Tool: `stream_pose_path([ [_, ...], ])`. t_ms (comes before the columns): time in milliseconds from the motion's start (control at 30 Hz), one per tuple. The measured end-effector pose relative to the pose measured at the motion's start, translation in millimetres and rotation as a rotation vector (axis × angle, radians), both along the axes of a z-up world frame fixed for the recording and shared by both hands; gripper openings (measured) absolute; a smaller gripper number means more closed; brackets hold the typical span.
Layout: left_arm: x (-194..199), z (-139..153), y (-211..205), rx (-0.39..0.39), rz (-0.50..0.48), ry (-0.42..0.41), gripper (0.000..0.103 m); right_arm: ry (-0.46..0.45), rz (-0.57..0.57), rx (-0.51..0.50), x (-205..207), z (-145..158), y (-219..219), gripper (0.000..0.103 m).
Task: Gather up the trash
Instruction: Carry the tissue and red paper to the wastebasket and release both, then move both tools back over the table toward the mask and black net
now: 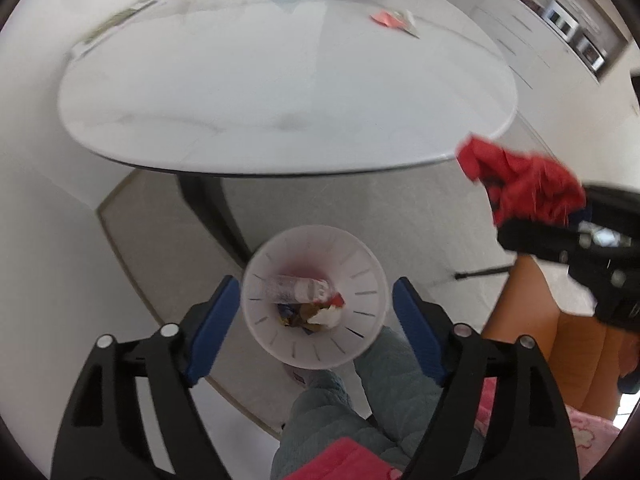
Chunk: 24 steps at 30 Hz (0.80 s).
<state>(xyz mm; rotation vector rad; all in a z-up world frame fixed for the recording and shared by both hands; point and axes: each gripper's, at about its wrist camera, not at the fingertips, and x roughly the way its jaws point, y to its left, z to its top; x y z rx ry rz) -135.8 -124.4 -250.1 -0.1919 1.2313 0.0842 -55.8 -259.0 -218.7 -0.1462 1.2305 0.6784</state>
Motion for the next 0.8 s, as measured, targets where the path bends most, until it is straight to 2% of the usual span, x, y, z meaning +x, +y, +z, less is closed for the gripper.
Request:
stream_pose_path([
  [200, -9.9, 30.0, 27.9, 0.057, 0.098, -0.067, 0.09, 0.014, 0.048, -0.016, -10.2, -17.4, 13.6, 0.036],
  [300, -17.7, 41.1, 40.0, 0.057, 0.137, -0.087, 0.092, 0.022, 0.067, -0.034, -15.0, -28.6, 21.6, 0.036],
  [333, -19.5, 42.7, 43.2, 0.056, 0.148, -0.088, 0.092, 0.026, 0.07, -0.036, -15.8, -31.9, 23.8, 0.039],
  [467, -29.3, 45.2, 53.2, 0.065, 0.186, -0.086, 0.095, 0.033, 0.081, -0.062, -19.2, -44.1, 34.4, 0.076],
  [567, -35.5, 43.4, 58.3, 0.066, 0.193, -0.069, 0.095, 0.035, 0.079, -0.074, -20.6, -46.6, 40.3, 0.091],
  [667, -40.9, 40.6, 60.2, 0.075, 0.194, -0.061, 0.095, 0.022, 0.056, -0.083, -20.9, -42.2, 42.7, 0.101],
  [800, -44.3, 42.3, 61.1, 0.07, 0.191, -0.063, 0.095, 0.011, 0.026, -0.086, -16.2, -33.6, 41.4, 0.101],
])
